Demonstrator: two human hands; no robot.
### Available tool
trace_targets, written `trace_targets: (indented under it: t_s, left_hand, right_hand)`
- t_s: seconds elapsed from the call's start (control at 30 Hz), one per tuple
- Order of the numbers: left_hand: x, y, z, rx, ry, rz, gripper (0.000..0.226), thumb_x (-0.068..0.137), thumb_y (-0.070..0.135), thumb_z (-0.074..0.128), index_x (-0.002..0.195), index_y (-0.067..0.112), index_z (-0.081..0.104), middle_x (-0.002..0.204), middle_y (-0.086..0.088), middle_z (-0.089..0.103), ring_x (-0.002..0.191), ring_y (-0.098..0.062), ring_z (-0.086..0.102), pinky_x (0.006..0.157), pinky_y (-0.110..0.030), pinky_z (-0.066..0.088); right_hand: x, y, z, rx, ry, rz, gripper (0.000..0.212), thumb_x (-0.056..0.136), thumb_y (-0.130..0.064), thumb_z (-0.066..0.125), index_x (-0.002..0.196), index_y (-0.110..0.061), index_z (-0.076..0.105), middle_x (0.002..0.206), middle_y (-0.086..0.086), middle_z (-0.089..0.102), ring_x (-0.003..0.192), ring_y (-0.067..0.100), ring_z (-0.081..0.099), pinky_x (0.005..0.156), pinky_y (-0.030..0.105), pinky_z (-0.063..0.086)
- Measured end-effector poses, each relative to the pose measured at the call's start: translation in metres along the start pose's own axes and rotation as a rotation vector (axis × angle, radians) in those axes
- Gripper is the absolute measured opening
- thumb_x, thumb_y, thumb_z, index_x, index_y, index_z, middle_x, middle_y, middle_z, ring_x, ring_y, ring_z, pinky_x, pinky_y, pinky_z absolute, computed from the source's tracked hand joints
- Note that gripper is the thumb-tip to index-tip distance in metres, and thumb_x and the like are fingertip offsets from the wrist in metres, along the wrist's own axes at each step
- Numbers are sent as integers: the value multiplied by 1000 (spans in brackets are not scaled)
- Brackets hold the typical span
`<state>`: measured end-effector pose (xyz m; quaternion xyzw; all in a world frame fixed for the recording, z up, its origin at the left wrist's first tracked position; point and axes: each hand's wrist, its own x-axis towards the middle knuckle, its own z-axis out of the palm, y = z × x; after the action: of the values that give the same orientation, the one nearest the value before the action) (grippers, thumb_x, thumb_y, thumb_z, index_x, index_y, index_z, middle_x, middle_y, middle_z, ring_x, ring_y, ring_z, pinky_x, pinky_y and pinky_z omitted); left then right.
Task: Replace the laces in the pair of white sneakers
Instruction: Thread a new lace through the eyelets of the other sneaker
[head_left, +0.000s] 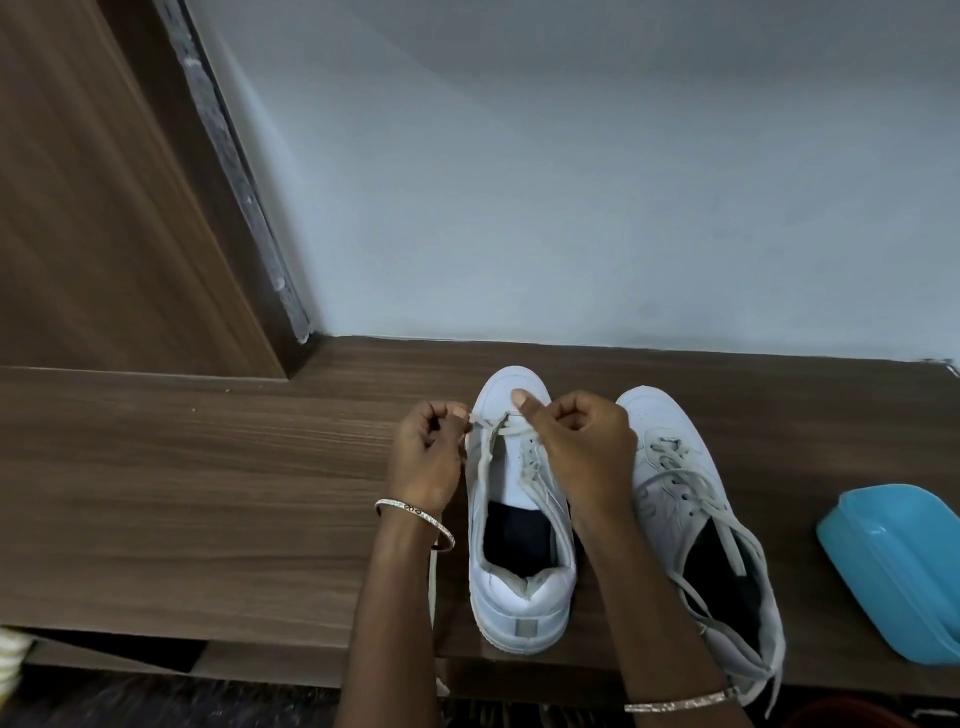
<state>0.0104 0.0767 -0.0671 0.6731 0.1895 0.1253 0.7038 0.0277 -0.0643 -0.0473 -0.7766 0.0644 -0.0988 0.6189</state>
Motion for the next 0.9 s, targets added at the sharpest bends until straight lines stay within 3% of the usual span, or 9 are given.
trace_targets:
  t_s: [0.1, 0.2, 0.27, 0.43, 0.53, 0.6, 0.67, 0.8, 0.9]
  left_hand:
    - [-3, 12, -5, 69, 10, 217, 12, 100, 14, 54, 89, 15, 61, 73, 7, 60, 52, -3, 47, 50, -19, 39]
    - [-11, 27, -4, -106, -67, 306, 8, 98, 11, 55, 93, 9, 61, 78, -3, 59, 51, 1, 46, 48, -12, 38]
    - [-16, 33, -3, -218, -118, 317, 6, 97, 9, 56, 94, 8, 61, 75, -7, 57, 49, 1, 45, 46, -10, 36]
    - [-14, 27, -9, -385, -196, 242, 20, 99, 23, 49, 100, 13, 67, 81, 1, 64, 43, -4, 34, 41, -13, 29]
    - [-15, 23, -16, -241, -319, 192, 20, 100, 0, 45, 111, 6, 62, 73, 11, 67, 49, 0, 51, 47, -10, 39]
    - [-15, 17, -17, -112, -454, 180, 23, 92, -6, 57, 111, 6, 63, 85, 4, 73, 77, -6, 68, 69, -15, 51]
    - [-12, 10, -18, -45, -507, 154, 27, 85, 10, 68, 112, 12, 67, 103, -3, 74, 101, -17, 68, 88, -28, 52]
    - [-13, 9, -11, -14, -462, 126, 37, 77, 33, 78, 110, 16, 71, 116, -8, 69, 111, -24, 66, 99, -39, 50]
    - [-10, 8, -9, 135, -345, 278, 20, 87, 34, 73, 98, 18, 78, 101, -2, 70, 97, -12, 67, 86, -25, 50]
  right_hand:
    - [2, -9, -2, 49, 6, -100, 22, 80, -32, 82, 72, -16, 69, 62, -7, 64, 51, 2, 50, 53, 16, 43]
    - [-1, -16, -1, -5, -363, -212, 14, 84, -24, 78, 97, -26, 76, 89, -10, 71, 63, 9, 59, 58, 19, 48]
    - [-4, -15, 4, -99, -470, -343, 10, 87, -23, 75, 97, -22, 77, 87, -6, 71, 66, 14, 61, 62, 27, 50]
    - [-8, -19, 8, 40, -345, -420, 15, 90, -24, 69, 89, -13, 78, 73, 1, 68, 69, 21, 65, 66, 45, 54]
    - [-19, -40, 8, 219, -375, -430, 11, 90, -12, 70, 93, -6, 78, 80, 3, 72, 72, 22, 70, 69, 37, 58]
    - [-24, -51, 7, 321, -408, -406, 11, 92, -7, 68, 96, -7, 78, 85, 3, 76, 79, 21, 72, 73, 33, 58]
    - [-24, -59, 5, 464, -439, -319, 13, 93, -4, 64, 97, -7, 76, 85, 5, 76, 80, 21, 71, 74, 29, 58]
    - [-16, -61, -9, 725, -458, -104, 16, 96, -4, 56, 98, 0, 71, 90, 16, 73, 74, 20, 66, 71, 28, 57]
    - [-7, -56, -22, 742, -477, -12, 18, 97, -9, 56, 101, 0, 70, 89, 17, 73, 70, 17, 67, 66, 25, 55]
